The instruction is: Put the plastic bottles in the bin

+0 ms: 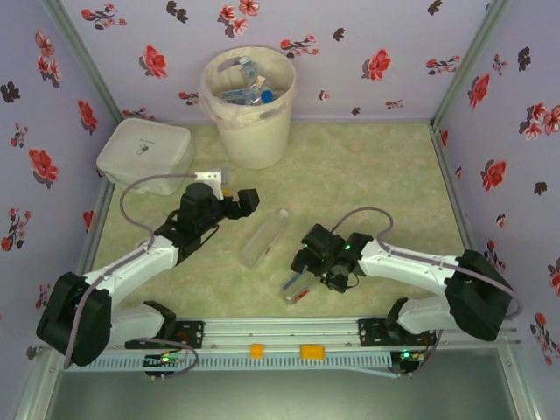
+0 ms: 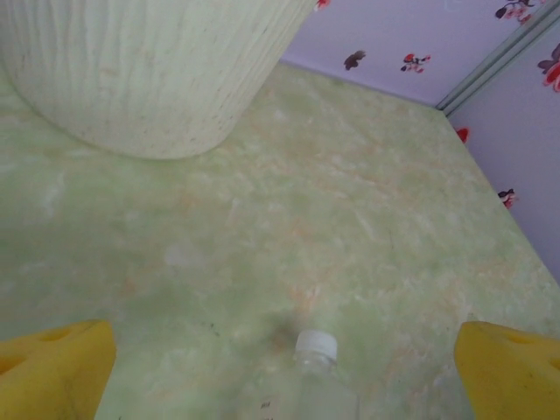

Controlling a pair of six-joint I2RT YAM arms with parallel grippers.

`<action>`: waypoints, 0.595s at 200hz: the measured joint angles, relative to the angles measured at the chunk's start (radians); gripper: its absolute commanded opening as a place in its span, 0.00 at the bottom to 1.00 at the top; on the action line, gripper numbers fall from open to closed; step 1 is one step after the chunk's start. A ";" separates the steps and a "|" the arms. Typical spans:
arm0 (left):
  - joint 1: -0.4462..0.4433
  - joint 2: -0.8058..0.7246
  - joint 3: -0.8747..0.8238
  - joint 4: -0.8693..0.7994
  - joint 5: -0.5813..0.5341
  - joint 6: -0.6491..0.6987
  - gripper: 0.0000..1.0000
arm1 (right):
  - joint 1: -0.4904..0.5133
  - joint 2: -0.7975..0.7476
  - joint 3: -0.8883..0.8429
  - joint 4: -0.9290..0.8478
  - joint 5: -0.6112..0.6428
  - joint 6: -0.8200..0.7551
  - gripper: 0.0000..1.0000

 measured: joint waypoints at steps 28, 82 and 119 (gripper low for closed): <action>0.000 -0.015 -0.005 0.001 -0.005 -0.007 1.00 | 0.018 0.086 0.021 0.035 -0.030 0.023 0.97; 0.000 -0.016 -0.005 0.002 -0.011 -0.007 1.00 | 0.031 0.145 0.070 0.035 -0.040 0.027 0.79; 0.000 -0.016 -0.005 0.002 -0.014 -0.007 1.00 | 0.033 0.146 0.093 0.031 -0.032 0.016 0.68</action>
